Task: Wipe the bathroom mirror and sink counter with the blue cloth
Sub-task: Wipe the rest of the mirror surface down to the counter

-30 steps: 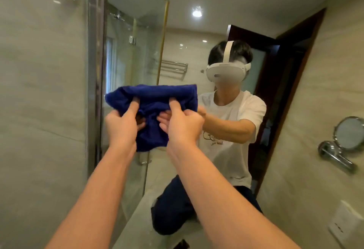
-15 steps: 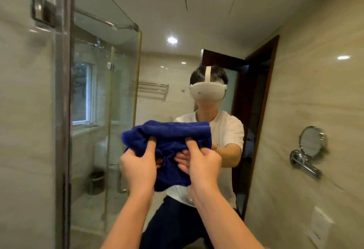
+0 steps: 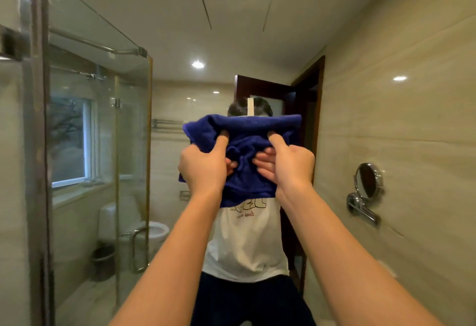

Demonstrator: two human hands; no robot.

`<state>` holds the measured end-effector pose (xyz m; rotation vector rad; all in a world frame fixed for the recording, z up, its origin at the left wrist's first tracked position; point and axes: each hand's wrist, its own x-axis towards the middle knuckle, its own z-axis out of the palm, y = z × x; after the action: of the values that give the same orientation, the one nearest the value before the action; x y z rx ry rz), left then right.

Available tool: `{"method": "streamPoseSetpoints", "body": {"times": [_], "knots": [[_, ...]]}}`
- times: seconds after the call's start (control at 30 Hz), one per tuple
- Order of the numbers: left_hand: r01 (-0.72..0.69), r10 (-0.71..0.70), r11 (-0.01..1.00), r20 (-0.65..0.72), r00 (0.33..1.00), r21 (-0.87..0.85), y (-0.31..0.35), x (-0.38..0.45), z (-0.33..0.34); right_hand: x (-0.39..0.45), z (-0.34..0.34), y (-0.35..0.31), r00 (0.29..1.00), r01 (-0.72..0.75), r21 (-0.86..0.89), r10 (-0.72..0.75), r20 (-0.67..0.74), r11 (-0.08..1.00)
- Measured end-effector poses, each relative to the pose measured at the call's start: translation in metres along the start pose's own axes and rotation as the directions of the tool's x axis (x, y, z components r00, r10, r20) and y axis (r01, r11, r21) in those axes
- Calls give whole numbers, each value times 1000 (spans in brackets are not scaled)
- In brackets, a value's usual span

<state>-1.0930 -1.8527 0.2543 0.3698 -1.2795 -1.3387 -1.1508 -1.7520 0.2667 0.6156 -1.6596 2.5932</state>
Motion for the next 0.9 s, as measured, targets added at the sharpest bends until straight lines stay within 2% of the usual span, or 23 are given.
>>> {"method": "streamPoseSetpoints", "body": {"times": [0.13, 0.23, 0.3, 0.53, 0.63, 0.9], "knots": [[118, -118, 991, -1, 993, 66, -69, -75, -2, -26, -65, 64, 982, -52, -34, 45, -182, 998], [226, -224, 971, -27, 974, 77, -88, -107, -2, -39, -90, 80, 980, -62, -131, 36, -194, 989], [253, -253, 967, -10, 967, 31, -72, -100, 5, -31, -88, 68, 983, -52, -125, 29, -182, 991], [191, -181, 979, 128, 975, -67, 21, -32, 35, 11, -48, -19, 995, -63, 35, 65, -70, 997], [172, -159, 983, 160, 974, -69, 37, -18, 40, 10, -41, -40, 996, -79, 84, 83, -46, 993], [106, -86, 984, 143, 986, -142, 57, 17, 46, 21, -14, -71, 1000, -10, 36, 10, -8, 999]]}}
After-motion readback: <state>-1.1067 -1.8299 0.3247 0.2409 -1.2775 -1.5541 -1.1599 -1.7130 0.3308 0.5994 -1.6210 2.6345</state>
